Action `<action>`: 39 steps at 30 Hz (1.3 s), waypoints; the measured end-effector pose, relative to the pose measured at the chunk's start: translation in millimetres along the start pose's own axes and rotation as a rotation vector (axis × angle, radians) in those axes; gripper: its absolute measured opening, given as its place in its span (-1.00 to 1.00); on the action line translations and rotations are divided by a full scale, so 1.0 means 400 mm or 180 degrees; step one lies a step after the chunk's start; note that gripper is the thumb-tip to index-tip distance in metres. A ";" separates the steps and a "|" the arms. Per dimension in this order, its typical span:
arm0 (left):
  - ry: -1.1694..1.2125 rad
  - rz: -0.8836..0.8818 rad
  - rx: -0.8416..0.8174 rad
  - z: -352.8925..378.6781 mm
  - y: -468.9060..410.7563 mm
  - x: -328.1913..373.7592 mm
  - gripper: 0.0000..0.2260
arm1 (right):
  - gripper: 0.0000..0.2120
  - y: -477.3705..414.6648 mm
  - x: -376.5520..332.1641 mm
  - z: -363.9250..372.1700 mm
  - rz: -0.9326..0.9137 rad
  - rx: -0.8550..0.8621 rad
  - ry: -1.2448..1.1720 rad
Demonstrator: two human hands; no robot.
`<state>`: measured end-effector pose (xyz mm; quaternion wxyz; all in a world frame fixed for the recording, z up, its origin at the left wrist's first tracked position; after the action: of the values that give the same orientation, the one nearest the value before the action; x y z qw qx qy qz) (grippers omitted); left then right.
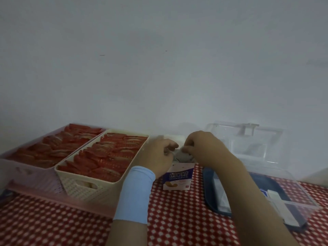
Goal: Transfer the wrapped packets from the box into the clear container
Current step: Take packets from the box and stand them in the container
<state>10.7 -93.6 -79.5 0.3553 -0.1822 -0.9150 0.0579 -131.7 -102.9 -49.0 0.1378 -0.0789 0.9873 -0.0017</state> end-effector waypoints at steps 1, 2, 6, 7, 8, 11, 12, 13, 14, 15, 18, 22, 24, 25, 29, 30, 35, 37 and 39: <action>0.0022 0.0005 -0.0017 0.002 0.000 0.003 -0.71 | -0.87 0.003 0.004 -0.002 -0.0048 0.0072 -0.0139; 0.0032 0.0022 -0.0022 0.003 -0.002 0.005 -0.73 | -0.88 0.005 0.004 -0.001 -0.0090 0.0123 -0.0235; 0.0150 0.0007 0.0030 0.009 -0.005 0.008 -0.76 | -0.85 0.005 0.010 0.007 -0.0267 0.0194 -0.0691; 0.0205 -0.0019 0.0063 0.009 -0.005 0.005 -0.76 | -0.81 0.005 0.014 0.009 -0.0304 0.0164 -0.0827; 0.0245 -0.0034 0.0065 0.011 -0.006 0.003 -0.77 | -0.77 0.006 0.018 0.008 -0.0336 0.0137 -0.0922; 0.0278 -0.0070 0.0012 0.013 -0.010 0.003 -0.81 | -0.77 0.014 0.024 -0.018 -0.0485 0.0349 -0.0965; 0.0265 -0.0082 0.0020 0.012 -0.012 0.003 -0.83 | -0.78 0.020 0.023 -0.031 -0.0558 0.0509 -0.0965; 0.0253 -0.0059 0.0050 0.006 -0.013 0.007 -0.83 | -0.78 0.026 0.019 -0.044 -0.0642 0.0669 -0.0988; 0.0265 -0.0010 0.0098 0.002 -0.014 0.011 -0.83 | -0.79 0.032 0.014 -0.051 -0.0736 0.0794 -0.1043; 0.0298 0.0057 0.0164 -0.001 -0.014 0.017 -0.85 | -0.78 0.036 0.009 -0.053 -0.0821 0.0860 -0.1128; 0.0440 0.0202 0.0393 -0.013 -0.015 0.030 -0.80 | -0.75 0.043 -0.002 -0.046 -0.0936 0.0783 -0.1402; 0.0650 0.0206 0.0295 -0.017 -0.012 0.041 -0.76 | -0.81 0.050 0.008 -0.051 -0.0966 0.0711 -0.1952; 0.1051 0.0145 0.0076 -0.012 -0.009 0.044 -0.83 | -0.83 0.054 0.011 -0.057 -0.1033 0.0652 -0.2167; 0.1521 0.0064 -0.0055 -0.006 -0.008 0.040 -0.86 | -0.83 0.057 0.009 -0.058 -0.1099 0.0566 -0.2240; 0.3596 -0.0187 -0.0857 0.032 0.004 0.012 -0.73 | -0.86 0.070 -0.009 -0.047 -0.1439 -0.0147 -0.2716; 0.3734 -0.0148 -0.1024 0.035 0.014 0.016 -0.69 | -0.87 0.072 -0.012 -0.043 -0.1512 -0.0285 -0.2825; 0.3754 -0.0037 -0.1248 0.046 0.046 0.042 -0.77 | -0.81 0.084 -0.031 -0.040 -0.1800 -0.0470 -0.2881; 0.3819 0.0026 -0.1169 0.047 0.040 0.049 -0.83 | -0.75 0.084 -0.029 -0.045 -0.1801 -0.0364 -0.2915; 0.3897 -0.0026 -0.1018 0.046 0.032 0.047 -0.85 | -0.68 0.079 -0.023 -0.045 -0.1782 -0.0330 -0.2958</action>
<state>-10.6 -74.3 -84.5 0.7830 -0.2297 -0.5440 -0.1956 -133.0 -70.5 -29.9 0.5499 -0.3378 0.7625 0.0454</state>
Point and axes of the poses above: each hand's wrist, its own y-axis away from the middle knuckle, its own z-axis out of the palm, x = y × z, the point moved 8 cm from there along -y, towards the middle knuckle, and after that the axes turned 10 degrees about -x, right-handed, at the moved point
